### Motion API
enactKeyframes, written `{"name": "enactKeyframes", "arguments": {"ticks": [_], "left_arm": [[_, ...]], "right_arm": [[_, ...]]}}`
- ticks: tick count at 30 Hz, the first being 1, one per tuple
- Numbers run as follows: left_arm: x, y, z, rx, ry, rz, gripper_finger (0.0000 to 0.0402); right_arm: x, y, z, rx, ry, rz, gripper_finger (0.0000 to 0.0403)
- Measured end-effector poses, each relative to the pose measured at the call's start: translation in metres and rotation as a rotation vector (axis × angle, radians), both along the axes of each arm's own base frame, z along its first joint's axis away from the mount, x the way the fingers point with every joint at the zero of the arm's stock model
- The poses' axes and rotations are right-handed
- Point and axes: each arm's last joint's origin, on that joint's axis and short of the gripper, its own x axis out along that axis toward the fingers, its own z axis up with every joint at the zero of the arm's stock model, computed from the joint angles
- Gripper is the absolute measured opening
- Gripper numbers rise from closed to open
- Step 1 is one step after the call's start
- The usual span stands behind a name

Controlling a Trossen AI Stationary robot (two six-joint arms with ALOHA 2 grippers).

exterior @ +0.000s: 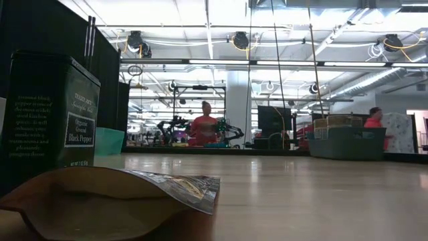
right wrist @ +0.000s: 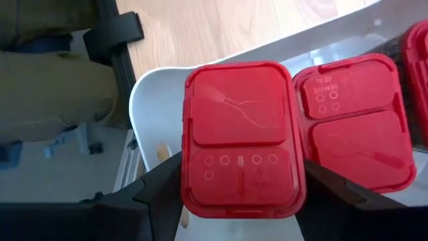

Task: Sort spices by type
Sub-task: Put the red seasoning can into the white bin

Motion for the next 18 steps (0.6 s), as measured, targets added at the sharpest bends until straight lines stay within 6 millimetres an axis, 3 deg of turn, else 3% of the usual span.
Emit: {"name": "enactKeyframes", "arguments": {"ticks": [18], "left_arm": [[0.0, 0.0, 0.0, 0.001, 0.0, 0.0, 0.0006]], "right_arm": [[-0.0002, 0.0014, 0.0001, 0.03, 0.023, -0.034, 0.0226]]}}
